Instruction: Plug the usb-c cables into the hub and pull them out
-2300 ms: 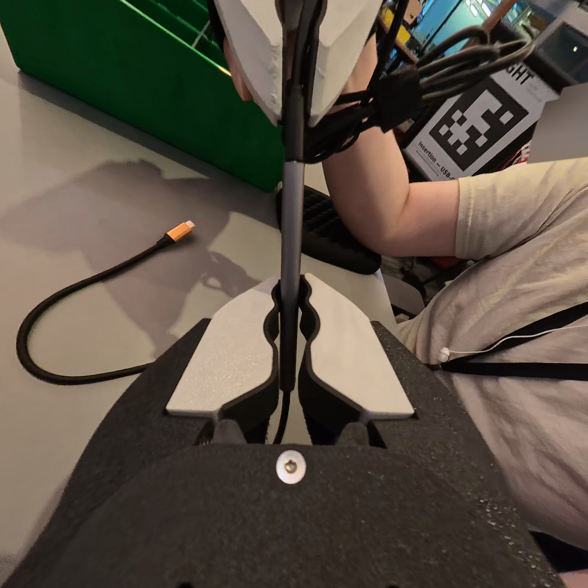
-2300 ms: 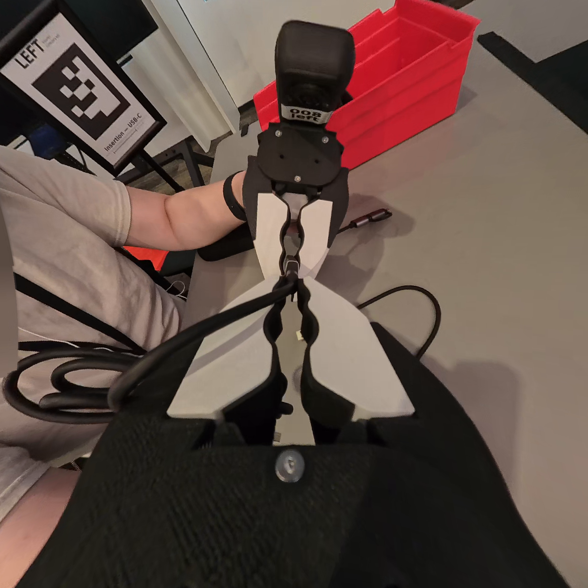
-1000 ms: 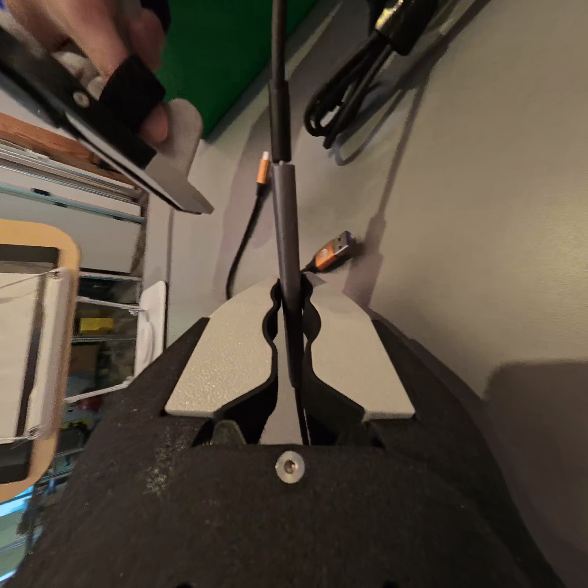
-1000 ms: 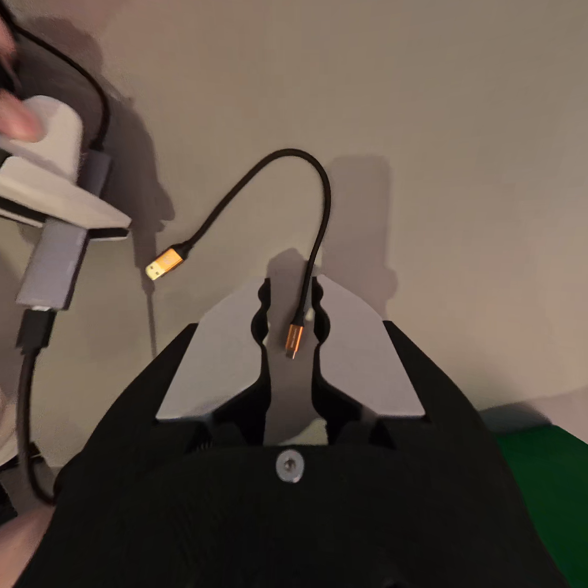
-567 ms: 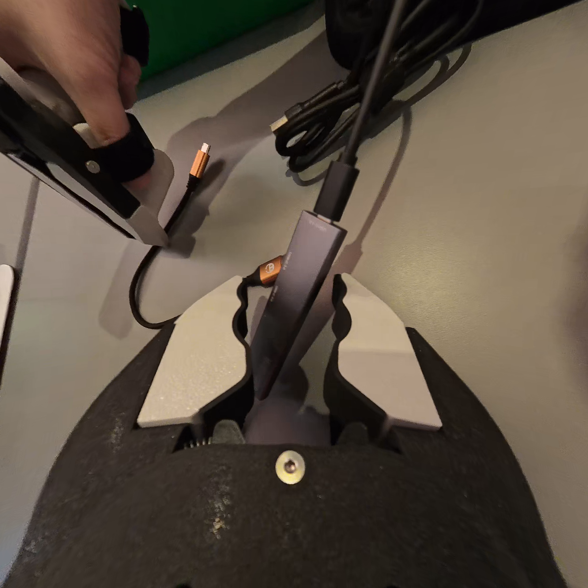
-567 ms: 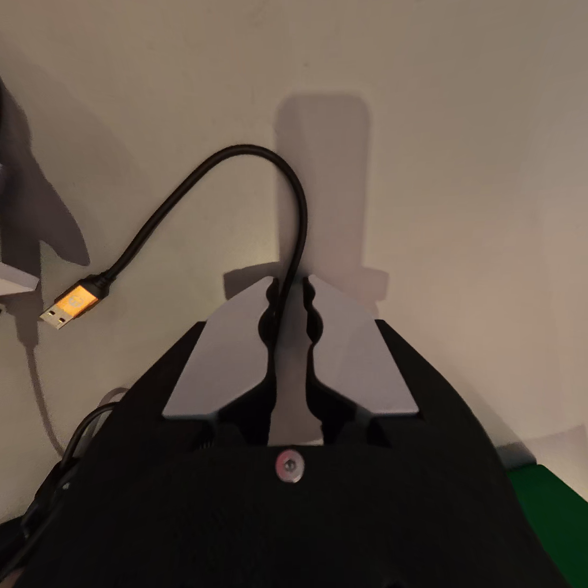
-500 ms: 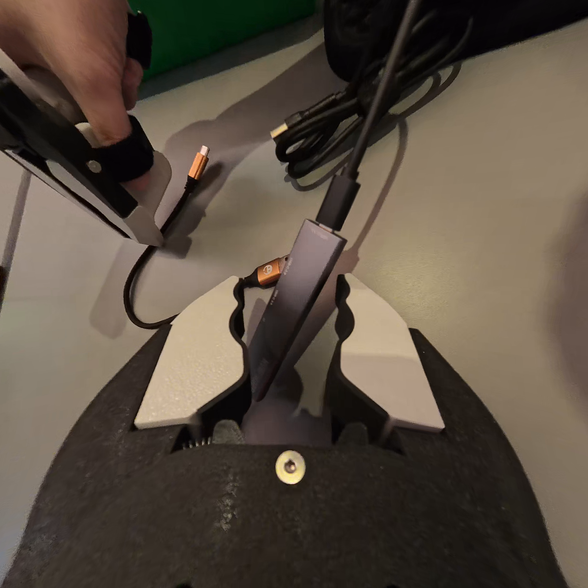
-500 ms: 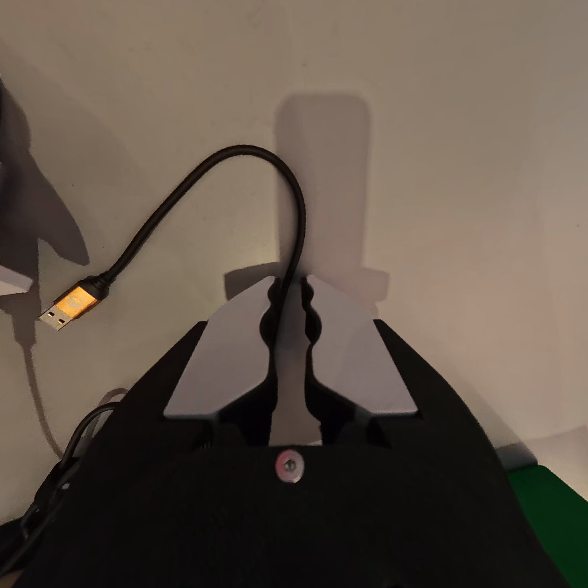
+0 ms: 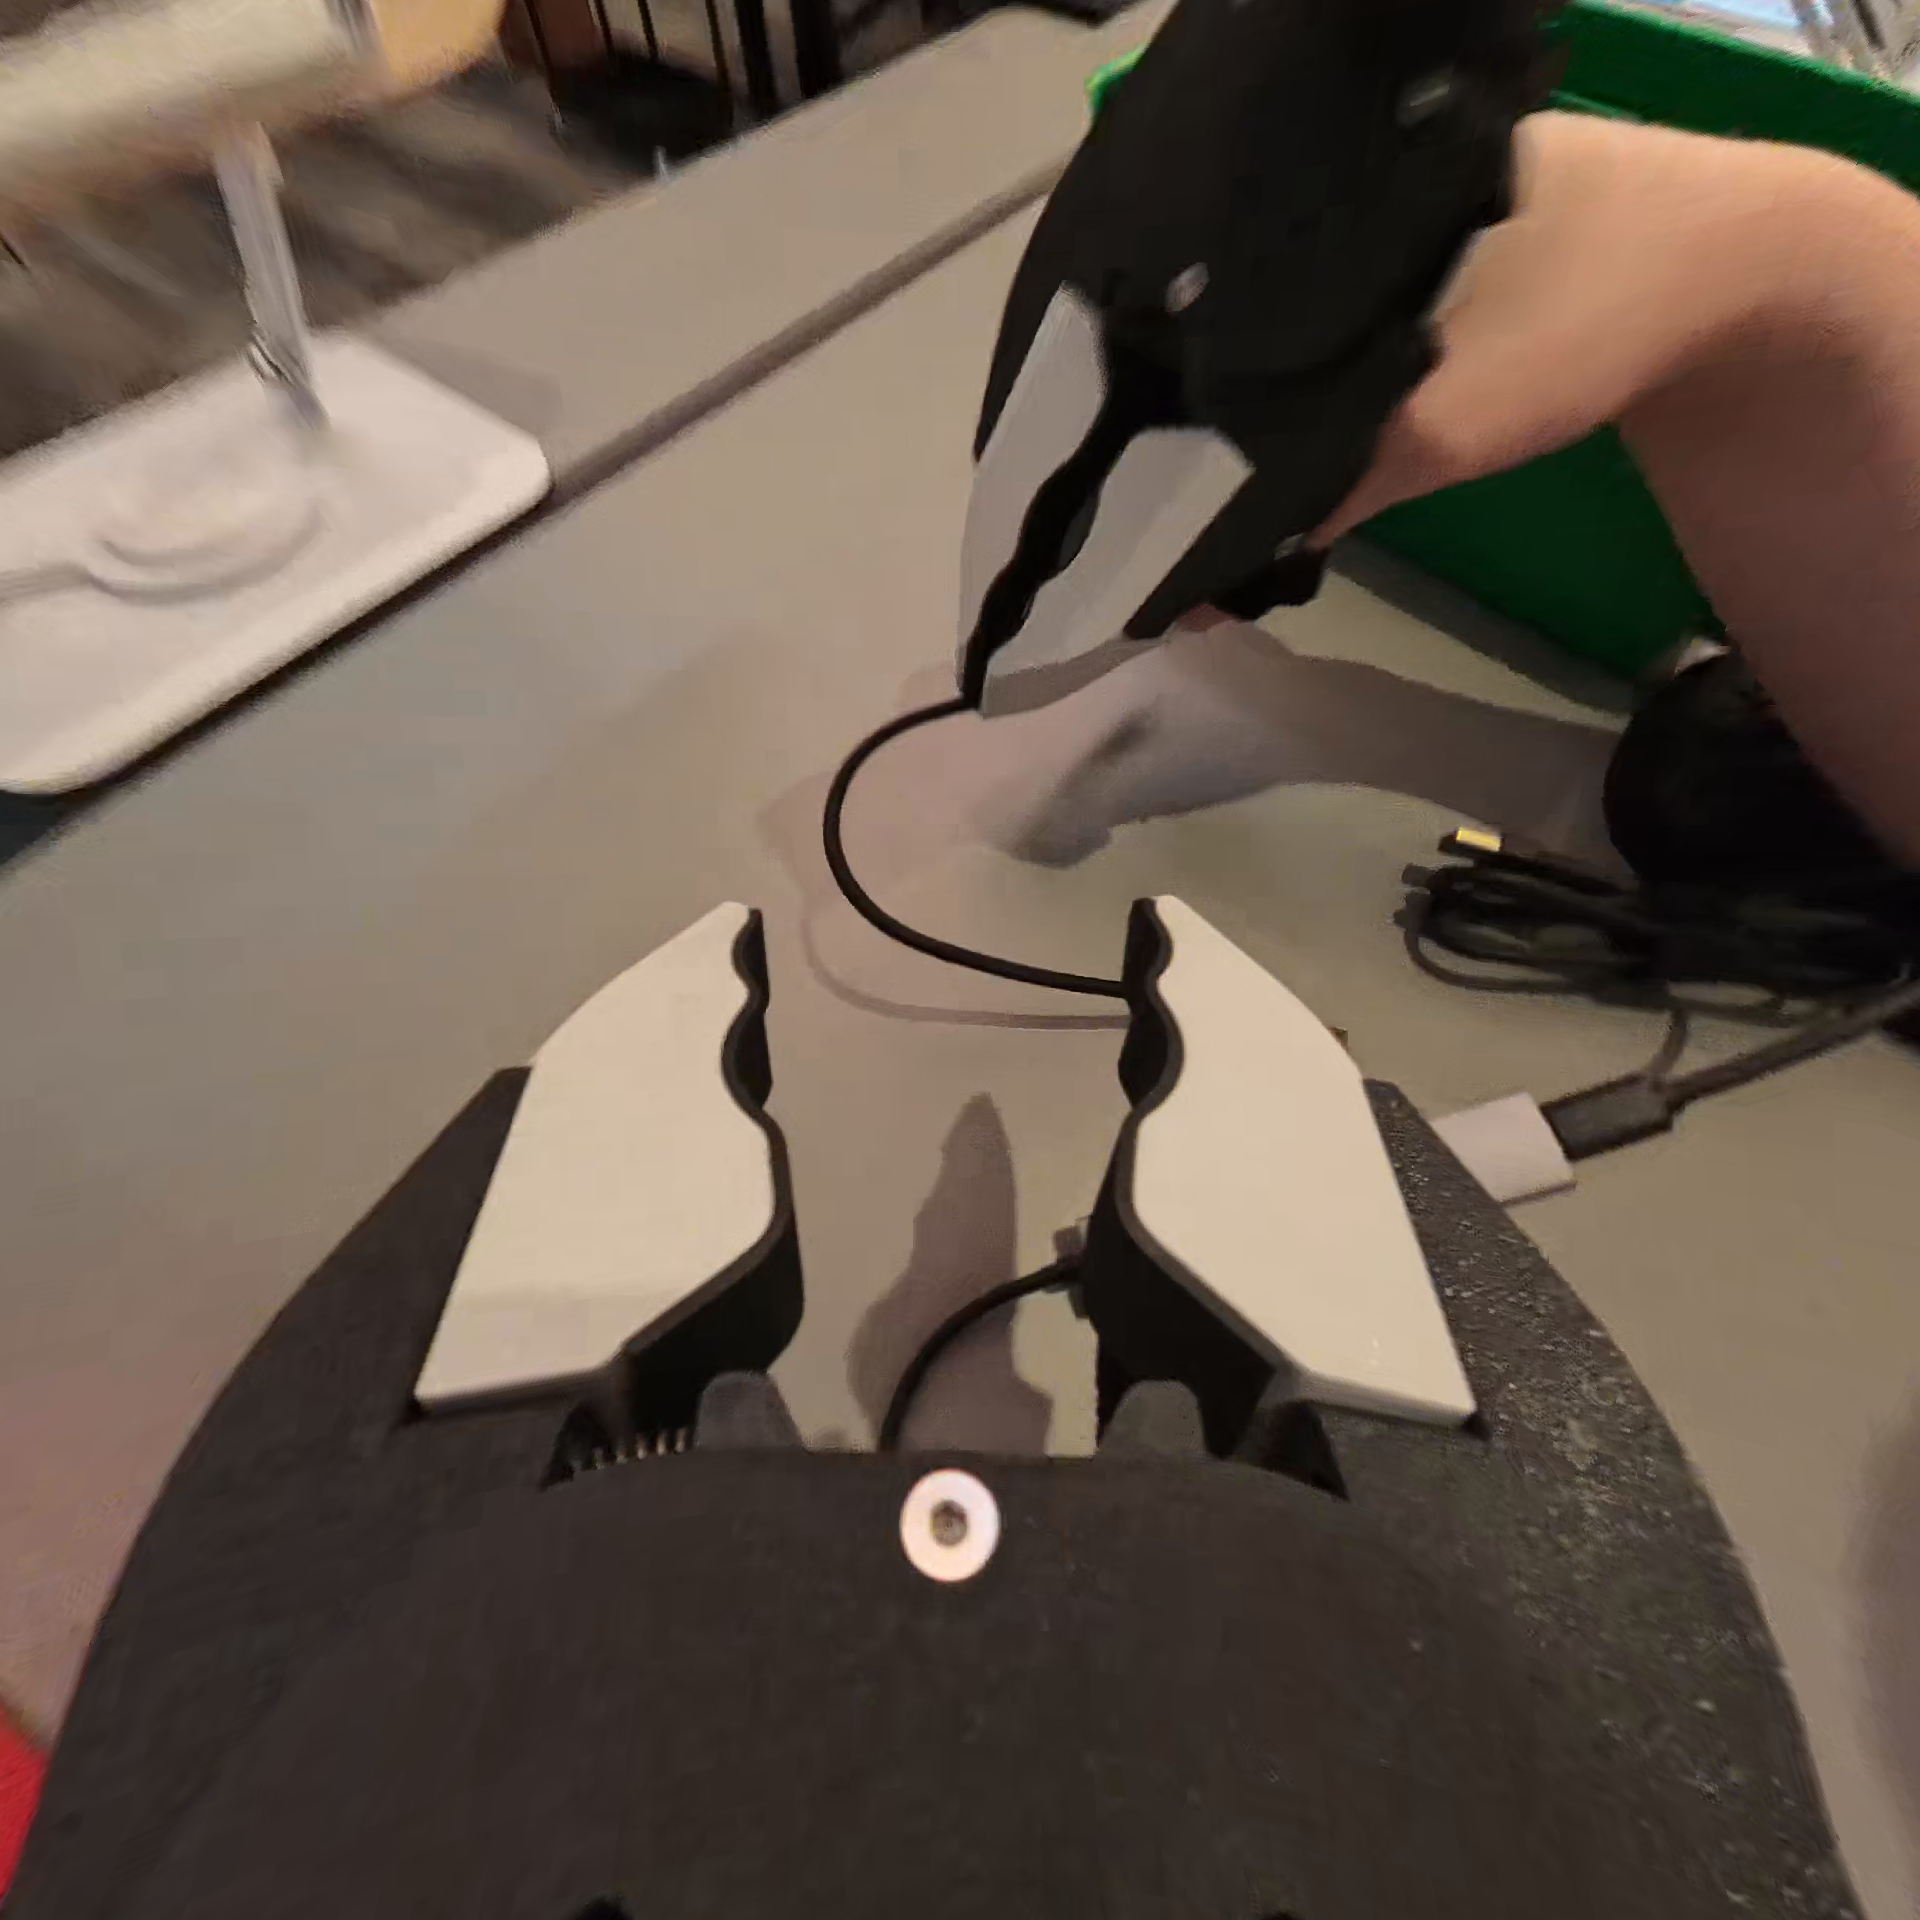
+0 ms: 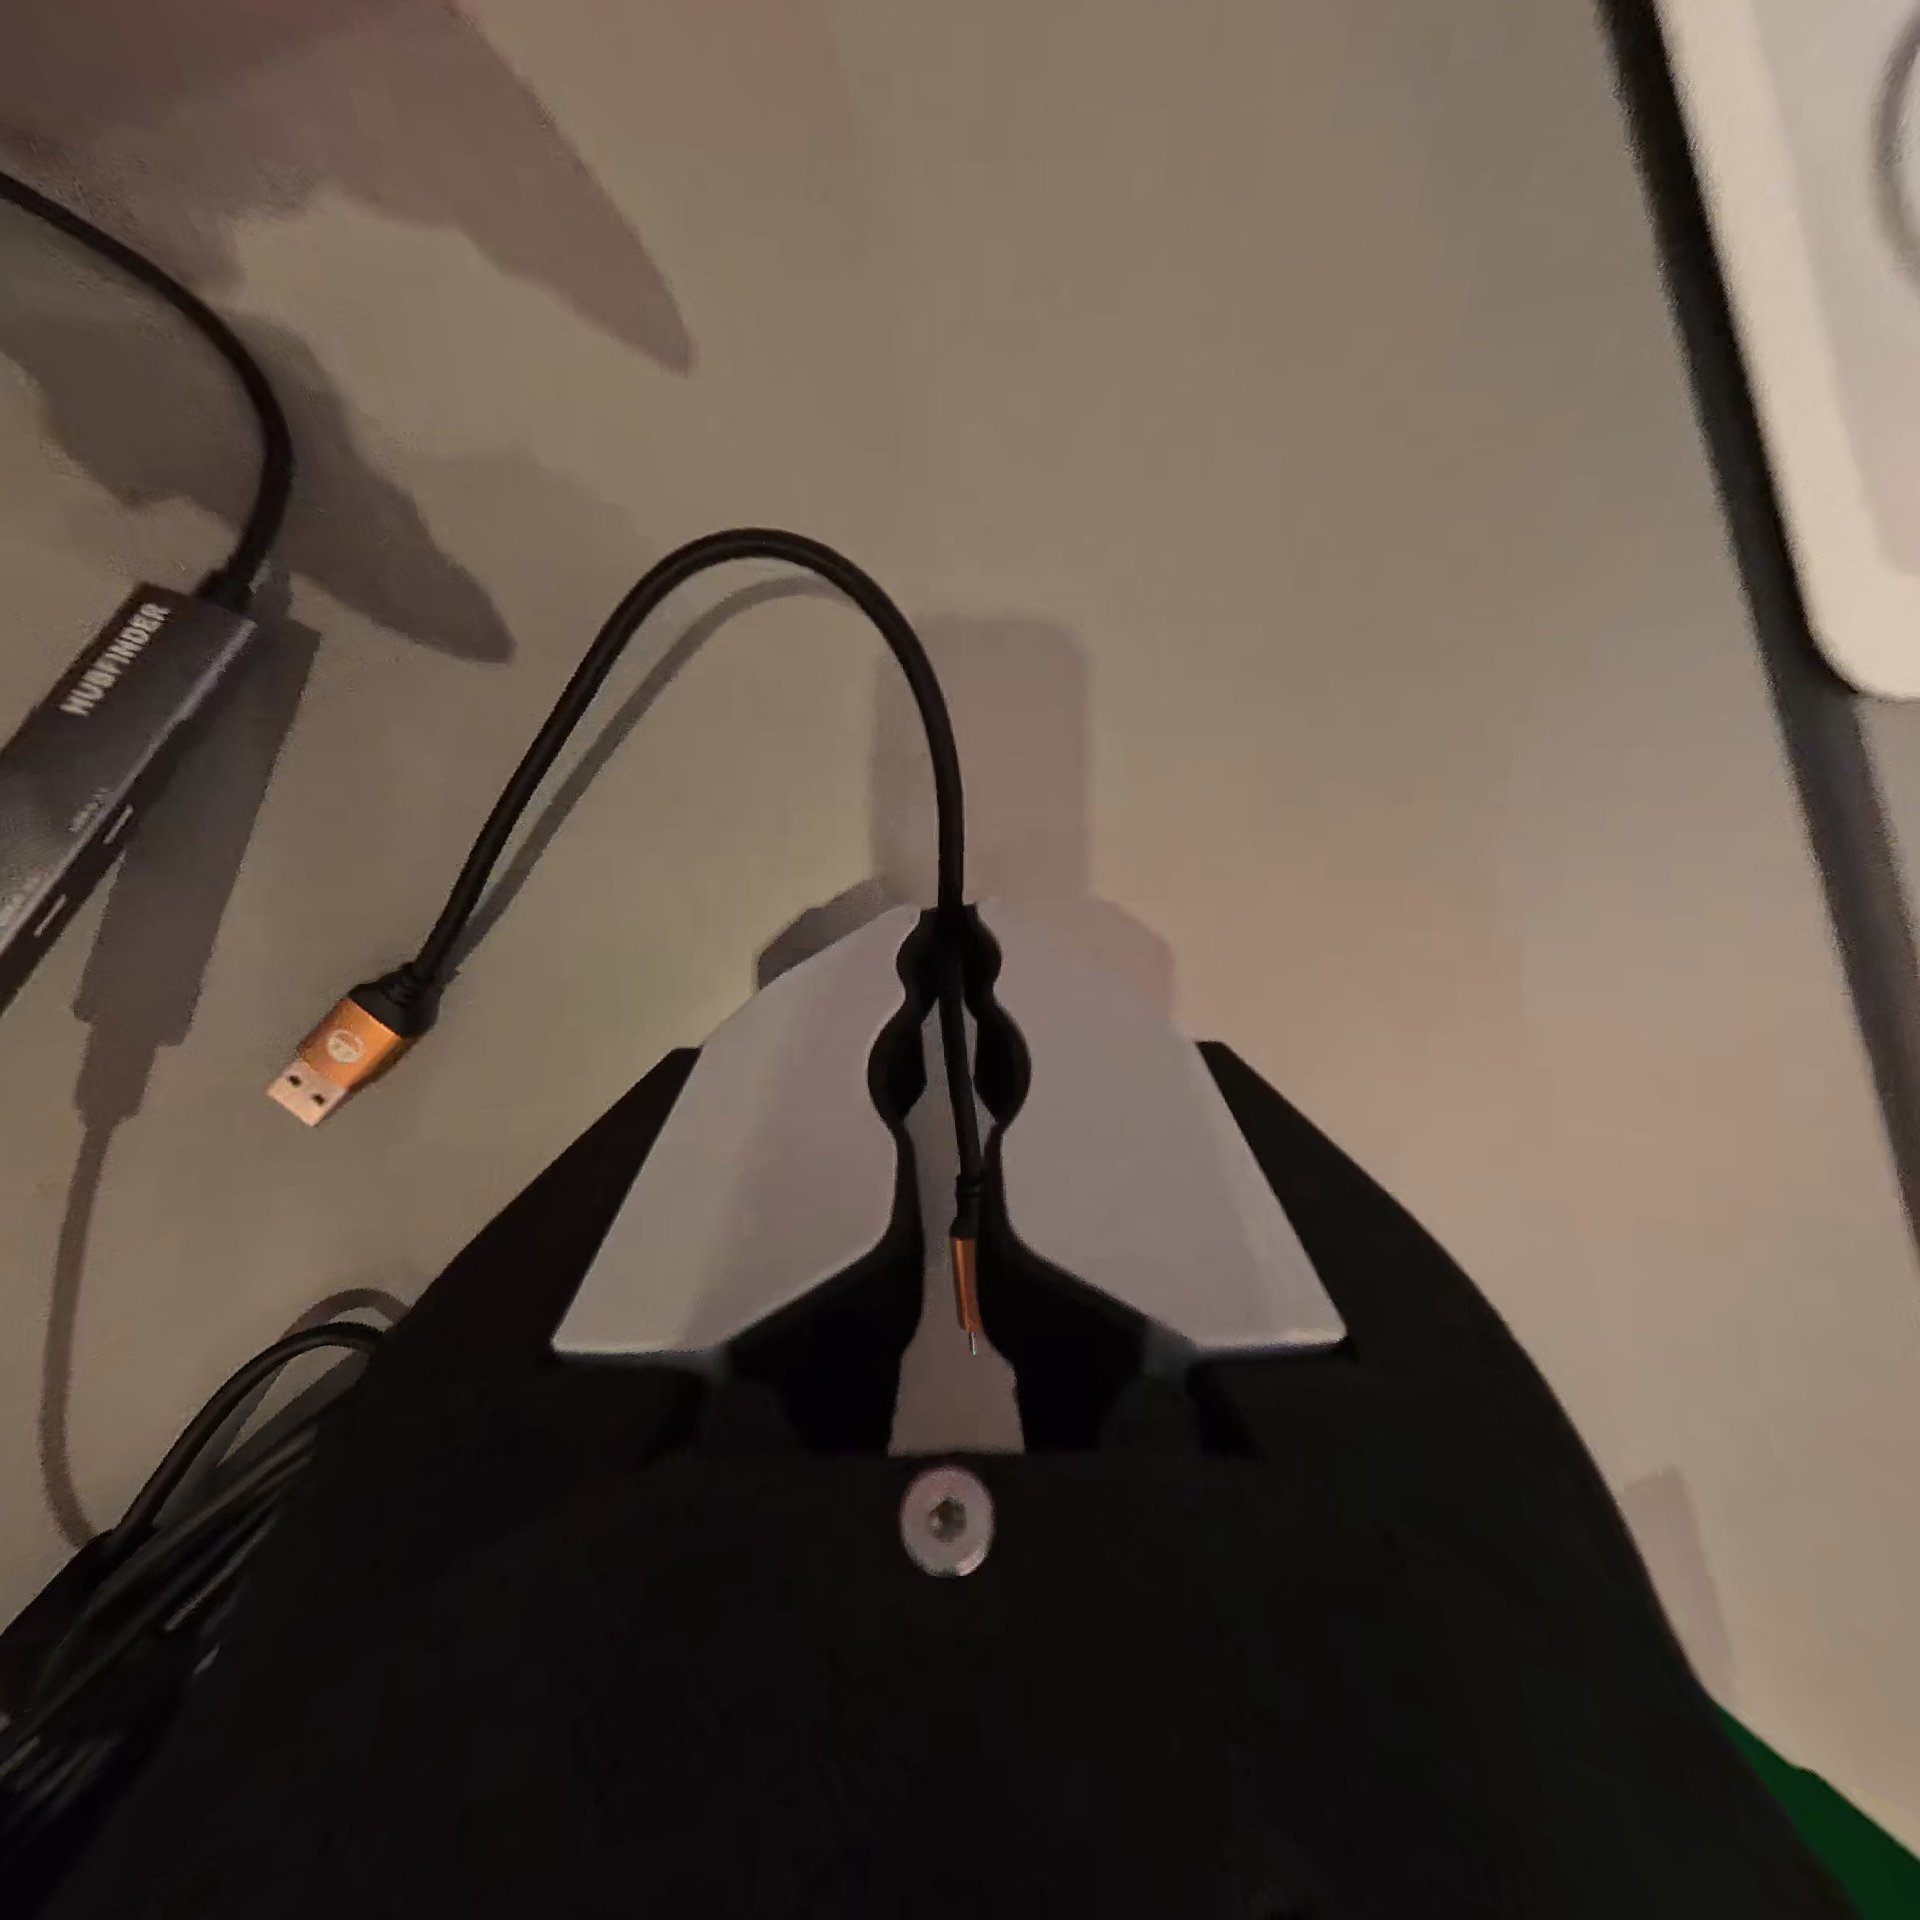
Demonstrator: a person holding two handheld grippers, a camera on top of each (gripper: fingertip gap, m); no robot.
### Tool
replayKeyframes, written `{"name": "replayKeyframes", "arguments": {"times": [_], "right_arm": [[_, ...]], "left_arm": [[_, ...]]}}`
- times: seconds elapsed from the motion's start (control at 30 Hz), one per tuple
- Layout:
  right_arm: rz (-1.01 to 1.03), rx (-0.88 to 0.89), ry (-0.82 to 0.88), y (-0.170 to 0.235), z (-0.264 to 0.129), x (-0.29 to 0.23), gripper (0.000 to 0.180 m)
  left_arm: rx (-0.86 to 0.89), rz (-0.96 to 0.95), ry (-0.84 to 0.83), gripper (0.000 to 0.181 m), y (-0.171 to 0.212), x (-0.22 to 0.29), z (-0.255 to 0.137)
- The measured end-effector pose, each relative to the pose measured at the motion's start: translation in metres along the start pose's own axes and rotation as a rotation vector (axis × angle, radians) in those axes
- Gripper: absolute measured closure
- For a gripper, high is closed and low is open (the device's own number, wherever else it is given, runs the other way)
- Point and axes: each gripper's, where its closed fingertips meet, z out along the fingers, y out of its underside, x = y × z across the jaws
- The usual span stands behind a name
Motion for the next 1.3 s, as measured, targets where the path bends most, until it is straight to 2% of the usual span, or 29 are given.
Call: {"name": "replayKeyframes", "arguments": {"times": [0.07, 0.17, 0.2, 0.23, 0.3, 0.37, 0.47, 0.57, 0.77, 0.87, 0.97, 1.13, 1.17, 1.2, 1.27, 1.3], "right_arm": [[-0.026, 0.065, 0.015, -0.011, -0.008, 0.001, 0.175], [-0.041, 0.149, 0.022, -0.023, -0.02, 0.0, 0.175], [-0.059, 0.172, 0.027, -0.026, -0.023, -0.001, 0.175], [-0.084, 0.193, 0.037, -0.029, -0.025, -0.001, 0.175], [-0.113, 0.22, 0.087, -0.032, -0.028, 0.004, 0.175], [-0.097, 0.234, 0.084, -0.033, -0.027, 0.005, 0.171], [-0.07, 0.208, 0.104, -0.028, -0.021, 0.011, 0.152], [-0.119, 0.221, 0.134, -0.031, -0.013, 0.01, 0.149], [-0.125, 0.384, 0.137, -0.066, -0.002, -0.003, 0.139], [-0.106, 0.439, 0.071, -0.077, 0.0, -0.016, 0.14], [-0.093, 0.444, -0.027, -0.078, 0.001, -0.029, 0.157], [-0.044, 0.492, -0.133, -0.082, -0.012, -0.037, 0.153], [-0.041, 0.497, -0.127, -0.082, -0.015, -0.035, 0.161], [-0.052, 0.49, -0.131, -0.08, -0.017, -0.035, 0.179], [-0.052, 0.475, -0.112, -0.078, -0.019, -0.032, 0.177], [-0.051, 0.471, -0.096, -0.078, -0.02, -0.03, 0.168]], "left_arm": [[-0.073, -0.138, 0.045, 0.119, 0.008, -0.004, 0.019], [-0.142, -0.242, 0.076, 0.129, 0.016, -0.007, 0.043], [-0.149, -0.252, 0.078, 0.144, 0.017, -0.008, 0.047], [-0.149, -0.258, 0.098, 0.171, 0.017, -0.006, 0.049], [-0.104, -0.302, 0.163, 0.181, 0.009, 0.0, 0.048], [-0.051, -0.363, 0.234, 0.181, -0.005, 0.004, 0.039], [0.017, -0.396, 0.23, 0.181, -0.024, -0.002, 0.022], [0.039, -0.372, 0.218, 0.181, -0.036, -0.001, 0.012], [0.042, -0.334, 0.241, 0.181, -0.044, 0.011, 0.007], [0.054, -0.308, 0.244, 0.181, -0.05, 0.016, 0.004], [0.075, -0.286, 0.238, 0.181, -0.059, 0.018, 0.0], [0.095, -0.257, 0.225, 0.181, -0.069, 0.017, -0.004], [0.097, -0.256, 0.229, 0.181, -0.071, 0.017, -0.005], [0.099, -0.257, 0.233, 0.181, -0.072, 0.017, -0.006], [0.096, -0.251, 0.225, 0.181, -0.073, 0.016, -0.005], [0.097, -0.245, 0.222, 0.181, -0.074, 0.015, -0.005]]}}
